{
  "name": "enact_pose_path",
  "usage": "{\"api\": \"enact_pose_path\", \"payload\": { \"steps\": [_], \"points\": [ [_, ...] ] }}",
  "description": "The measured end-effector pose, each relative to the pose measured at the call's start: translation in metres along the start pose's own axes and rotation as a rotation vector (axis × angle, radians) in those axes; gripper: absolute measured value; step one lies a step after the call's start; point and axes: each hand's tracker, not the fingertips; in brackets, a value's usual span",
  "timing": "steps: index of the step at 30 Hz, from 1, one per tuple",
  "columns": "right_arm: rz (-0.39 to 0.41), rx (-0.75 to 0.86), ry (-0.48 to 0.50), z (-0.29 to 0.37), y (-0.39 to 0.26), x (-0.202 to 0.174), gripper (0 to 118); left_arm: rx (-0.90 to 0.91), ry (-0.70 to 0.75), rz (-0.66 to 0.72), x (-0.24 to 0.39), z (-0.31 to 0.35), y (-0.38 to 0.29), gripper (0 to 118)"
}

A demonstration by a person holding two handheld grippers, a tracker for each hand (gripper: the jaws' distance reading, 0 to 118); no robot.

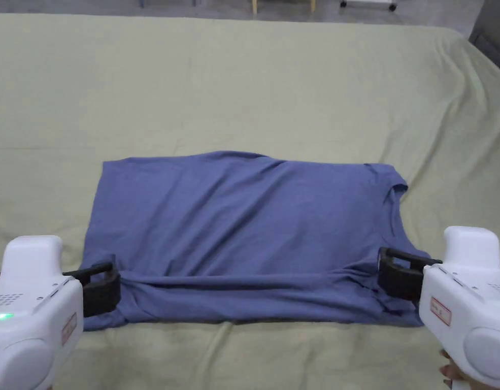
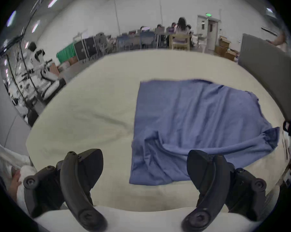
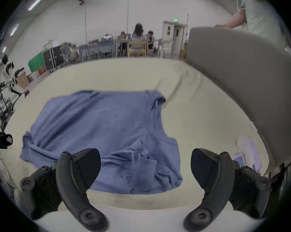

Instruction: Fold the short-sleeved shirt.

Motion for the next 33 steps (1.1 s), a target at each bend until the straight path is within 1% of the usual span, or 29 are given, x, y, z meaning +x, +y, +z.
{"api": "enact_pose_path", "payload": {
  "steps": [1,2,3,4,5,6,7,8,9,10,11,13,15,18,20,21,22,23,24,25,28,30,33],
  "points": [
    [0.003,0.023,0.012,0.017,0.001,-0.002,114,0.059,-0.006,-0.003,0.001,0.017,-0.001,106],
    [0.008,0.045,0.013,0.032,0.000,-0.005,112,0.097,-0.003,-0.006,0.002,0.029,-0.003,100],
    [0.015,0.074,0.019,0.045,-0.003,-0.007,106,0.109,0.007,-0.014,0.003,0.039,-0.007,90],
    [0.025,0.101,0.030,0.058,-0.007,-0.010,95,0.091,0.021,-0.018,0.005,0.048,-0.012,73],
    [0.034,0.105,0.027,0.068,-0.013,-0.013,66,0.085,0.037,-0.018,0.006,0.055,-0.018,34],
    [0.038,0.089,0.016,0.074,-0.018,-0.017,32,0.086,0.049,0.000,0.005,0.055,-0.027,6],
    [0.044,0.081,0.013,0.079,-0.027,-0.020,4,0.088,0.045,0.009,0.005,0.058,-0.039,2],
    [0.035,0.081,0.009,0.083,-0.037,-0.022,4,0.046,0.037,0.016,0.005,0.060,-0.047,2],
    [0.015,0.044,0.027,0.084,-0.044,-0.023,4,0.001,0.028,0.023,0.005,0.059,-0.054,2],
    [0.008,-0.003,0.083,0.083,-0.051,-0.024,4,-0.009,0.031,0.030,0.000,0.052,-0.063,2],
    [0.009,-0.035,0.109,0.081,-0.056,-0.024,4,-0.030,0.036,0.026,0.000,0.052,-0.068,2],
    [0.018,-0.027,0.084,0.081,-0.064,-0.027,4,-0.032,0.047,0.011,-0.002,0.052,-0.073,2],
    [0.024,-0.037,0.081,0.082,-0.065,-0.027,4,-0.040,0.040,0.019,-0.007,0.047,-0.073,2],
    [-0.012,-0.065,0.123,0.074,-0.063,-0.025,4,-0.070,-0.019,0.101,-0.017,0.027,-0.071,2],
    [-0.042,-0.066,0.138,0.068,-0.062,-0.024,4,-0.122,-0.063,0.119,-0.024,0.005,-0.070,2],
    [-0.051,-0.069,0.146,0.066,-0.061,-0.024,4,-0.166,-0.088,0.114,-0.027,-0.008,-0.069,7],
    [-0.056,-0.078,0.150,0.062,-0.060,-0.024,4,-0.227,-0.100,0.118,-0.028,-0.025,-0.068,24],
    [-0.056,-0.084,0.150,0.059,-0.059,-0.025,4,-0.289,-0.082,0.103,-0.028,-0.037,-0.067,72],
    [-0.054,-0.087,0.153,0.055,-0.059,-0.027,4,-0.306,-0.077,0.101,-0.029,-0.048,-0.066,102],
    [-0.050,-0.088,0.155,0.052,-0.058,-0.028,4,-0.299,-0.068,0.099,-0.030,-0.059,-0.065,104],
    [-0.041,-0.098,0.159,0.044,-0.056,-0.032,4,-0.290,-0.028,0.055,-0.027,-0.084,-0.060,103],
    [-0.037,-0.109,0.159,0.038,-0.055,-0.034,4,-0.291,-0.031,0.045,-0.027,-0.101,-0.057,103],
    [-0.041,-0.126,0.166,0.032,-0.056,-0.035,4,-0.357,-0.034,0.059,-0.028,-0.127,-0.057,103]
  ]
}}
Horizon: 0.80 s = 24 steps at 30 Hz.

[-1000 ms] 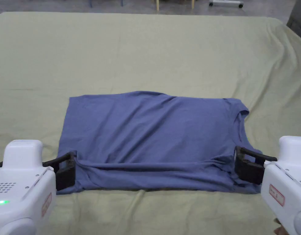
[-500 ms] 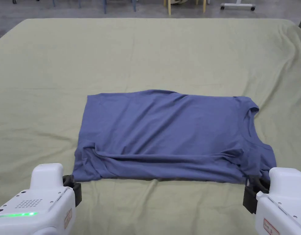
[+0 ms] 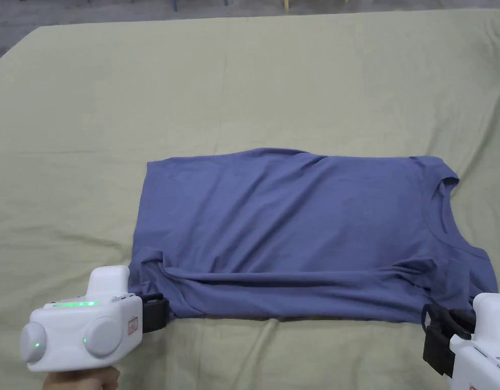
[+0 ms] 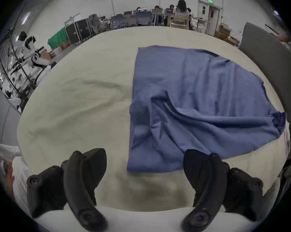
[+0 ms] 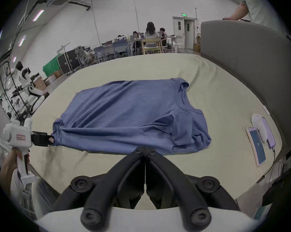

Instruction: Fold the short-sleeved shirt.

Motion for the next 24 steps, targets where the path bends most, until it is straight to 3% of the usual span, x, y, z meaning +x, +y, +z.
{"api": "enact_pose_path", "payload": {
  "steps": [5,8,10,14,15,18,23,24],
  "points": [
    [-0.013,-0.015,0.009,-0.003,0.002,0.002,4,-0.018,-0.023,0.028,-0.002,-0.008,0.000,103],
    [-0.004,-0.023,-0.002,-0.005,0.003,0.003,4,-0.002,0.018,-0.073,0.010,-0.004,0.002,100],
    [-0.001,-0.028,-0.004,-0.005,0.004,0.004,4,0.024,0.032,-0.166,0.022,0.002,0.003,87],
    [-0.019,-0.038,0.007,-0.007,0.004,0.006,4,0.042,-0.025,-0.163,0.036,0.001,0.006,23],
    [-0.019,-0.041,0.005,-0.006,0.003,0.007,4,0.040,-0.030,-0.156,0.038,0.003,0.008,16],
    [-0.019,-0.038,0.002,-0.004,0.004,0.010,4,0.031,-0.050,-0.108,0.035,0.003,0.013,8],
    [-0.043,-0.042,-0.033,-0.008,0.008,0.021,4,0.028,-0.072,-0.081,0.030,0.002,0.011,8],
    [-0.049,-0.059,-0.053,-0.011,0.010,0.025,13,0.028,-0.074,-0.078,0.030,0.003,0.011,8]
  ]
}}
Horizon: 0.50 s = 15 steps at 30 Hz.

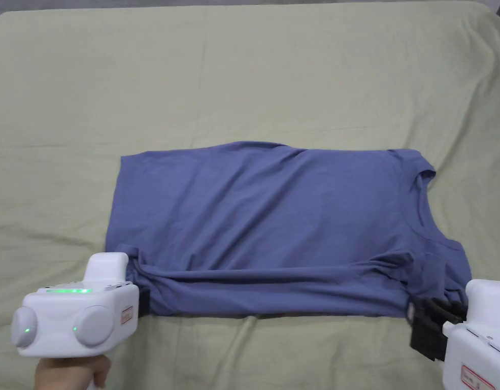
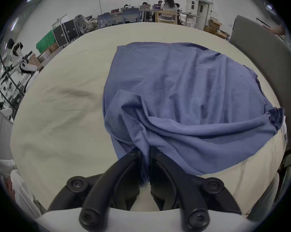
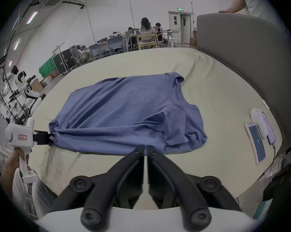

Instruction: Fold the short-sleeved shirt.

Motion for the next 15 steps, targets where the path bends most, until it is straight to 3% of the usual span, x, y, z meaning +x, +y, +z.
{"api": "enact_pose_path", "payload": {
  "steps": [1,2,3,5,15],
  "points": [
    [0.000,-0.027,-0.020,-0.004,0.002,0.004,40,0.000,0.000,0.001,-0.001,0.000,0.000,8],
    [0.011,-0.069,-0.052,-0.012,0.003,0.008,98,-0.002,0.001,-0.002,-0.002,0.000,0.000,8],
    [0.017,-0.072,-0.073,-0.016,0.004,0.012,118,-0.003,0.001,-0.004,-0.001,0.000,0.000,8],
    [0.036,-0.044,-0.081,-0.028,0.006,0.023,118,-0.006,0.000,-0.003,0.002,0.004,0.001,8],
    [0.078,-0.231,-0.157,-0.126,0.019,0.063,118,0.012,0.016,-0.001,0.010,0.005,-0.004,8]
  ]
}}
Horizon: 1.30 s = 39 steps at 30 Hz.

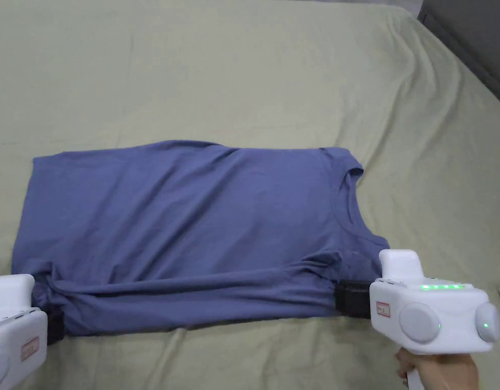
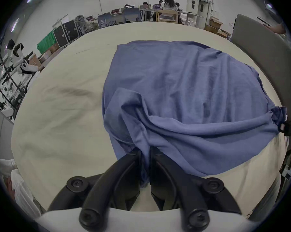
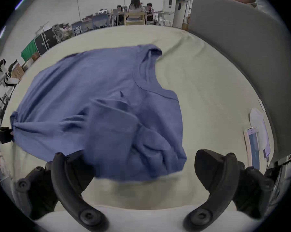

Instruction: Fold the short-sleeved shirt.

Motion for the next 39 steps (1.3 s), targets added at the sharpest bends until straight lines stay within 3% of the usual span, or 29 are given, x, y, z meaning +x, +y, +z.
{"api": "enact_pose_path", "payload": {
  "steps": [4,5,6,7,8,10,11,15,35,39],
  "points": [
    [-0.041,-0.012,0.065,-0.008,0.001,0.003,111,0.047,-0.010,-0.001,-0.002,0.001,-0.007,8],
    [-0.038,-0.003,0.061,-0.002,0.001,0.003,97,0.050,-0.013,0.011,-0.002,0.002,-0.007,8],
    [-0.040,0.025,0.116,0.004,0.000,0.003,83,0.054,-0.022,0.040,-0.006,0.002,-0.007,8],
    [-0.040,0.039,0.190,0.009,0.000,0.003,75,0.058,-0.036,0.077,-0.008,0.003,-0.007,8],
    [-0.030,0.050,0.152,0.016,-0.001,0.003,75,0.062,-0.046,0.108,-0.010,0.003,-0.007,8],
    [-0.023,0.063,0.170,0.018,-0.002,0.002,36,0.064,-0.068,0.168,-0.016,0.006,-0.008,7],
    [-0.029,0.055,0.157,0.018,-0.001,0.002,24,0.071,-0.078,0.178,-0.018,0.007,-0.008,7],
    [-0.083,0.050,0.173,0.025,-0.003,0.007,24,0.068,-0.046,0.147,-0.023,0.012,-0.008,7],
    [-0.141,0.128,0.218,0.106,-0.031,0.023,24,0.181,-0.087,0.148,-0.032,0.088,-0.015,7],
    [-0.119,0.102,0.200,0.109,-0.047,0.024,24,0.155,-0.087,0.138,-0.034,0.093,-0.033,7]
  ]
}}
